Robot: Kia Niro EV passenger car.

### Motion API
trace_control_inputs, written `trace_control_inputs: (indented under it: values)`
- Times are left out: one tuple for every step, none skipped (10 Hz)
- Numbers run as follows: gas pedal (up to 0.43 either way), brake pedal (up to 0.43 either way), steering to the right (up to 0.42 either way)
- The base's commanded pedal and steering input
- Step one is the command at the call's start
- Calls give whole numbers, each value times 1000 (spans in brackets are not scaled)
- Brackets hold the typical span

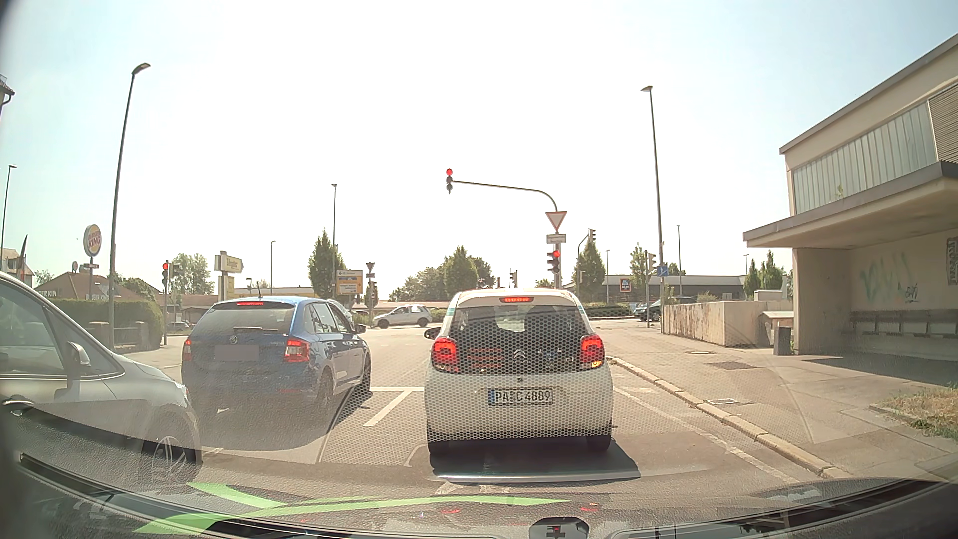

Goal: Follow the waypoints while adhering to traffic rules and regulations

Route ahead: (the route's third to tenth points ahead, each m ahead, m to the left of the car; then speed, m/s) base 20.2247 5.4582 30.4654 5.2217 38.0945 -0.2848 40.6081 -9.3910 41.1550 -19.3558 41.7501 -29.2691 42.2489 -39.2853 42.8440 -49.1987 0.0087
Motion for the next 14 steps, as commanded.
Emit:
trace_control_inputs:
  values:
    - [0, 250, 26]
    - [0, 250, 26]
    - [0, 250, 26]
    - [0, 250, 26]
    - [0, 250, 26]
    - [0, 250, 26]
    - [0, 250, 26]
    - [0, 250, 26]
    - [0, 250, 26]
    - [0, 250, 26]
    - [0, 250, 26]
    - [0, 250, 26]
    - [0, 256, 26]
    - [0, 256, 26]
